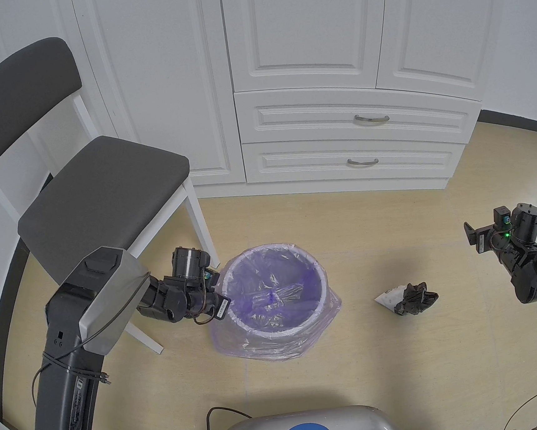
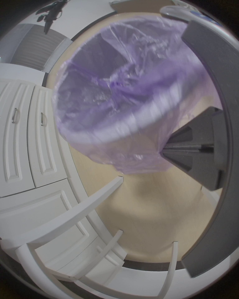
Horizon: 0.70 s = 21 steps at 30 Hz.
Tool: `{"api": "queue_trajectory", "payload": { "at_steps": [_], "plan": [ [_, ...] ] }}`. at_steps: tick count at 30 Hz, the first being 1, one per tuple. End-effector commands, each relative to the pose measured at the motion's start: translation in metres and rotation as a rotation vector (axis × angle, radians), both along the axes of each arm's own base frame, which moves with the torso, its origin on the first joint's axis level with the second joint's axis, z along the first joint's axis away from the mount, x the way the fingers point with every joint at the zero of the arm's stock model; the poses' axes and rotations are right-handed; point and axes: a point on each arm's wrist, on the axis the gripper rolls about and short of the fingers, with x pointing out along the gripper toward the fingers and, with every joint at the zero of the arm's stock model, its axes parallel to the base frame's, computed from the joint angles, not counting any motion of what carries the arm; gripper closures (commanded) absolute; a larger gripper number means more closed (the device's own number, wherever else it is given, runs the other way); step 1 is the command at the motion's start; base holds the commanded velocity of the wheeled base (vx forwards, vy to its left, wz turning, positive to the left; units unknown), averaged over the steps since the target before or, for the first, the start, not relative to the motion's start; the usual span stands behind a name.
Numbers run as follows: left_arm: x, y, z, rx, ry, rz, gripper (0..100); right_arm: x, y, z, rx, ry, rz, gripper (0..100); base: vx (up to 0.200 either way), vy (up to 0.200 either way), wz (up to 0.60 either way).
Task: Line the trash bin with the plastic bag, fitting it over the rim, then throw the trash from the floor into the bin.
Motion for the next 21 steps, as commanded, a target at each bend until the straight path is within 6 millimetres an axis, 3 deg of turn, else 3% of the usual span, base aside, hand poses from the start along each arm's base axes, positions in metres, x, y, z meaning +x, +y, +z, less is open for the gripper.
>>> {"api": "queue_trajectory", "payload": {
  "at_steps": [1,5,10,12,20,21],
  "plan": [
    [0.016,0.019,-0.029,0.044,0.018,0.017,100,0.001,-0.003,0.000,0.000,-0.002,-0.005,0,0.000,0.000,0.00],
    [0.012,0.018,-0.020,0.040,0.013,0.014,100,0.001,-0.003,-0.001,0.001,0.003,-0.007,0,0.000,0.000,0.00],
    [0.005,0.012,0.004,0.027,-0.038,0.000,100,0.000,-0.003,0.000,0.001,0.004,-0.007,0,0.000,0.000,0.00],
    [-0.006,0.005,0.023,0.027,-0.092,0.000,100,-0.001,-0.003,0.001,0.000,0.001,-0.007,0,0.000,0.000,0.00],
    [-0.051,-0.008,0.052,0.071,-0.127,-0.002,100,-0.004,-0.002,0.008,-0.003,-0.014,-0.004,0,0.000,0.000,0.00],
    [-0.066,-0.012,0.061,0.088,-0.135,0.000,100,-0.006,-0.001,0.011,-0.004,-0.021,-0.002,0,0.000,0.000,0.00]
  ]
}}
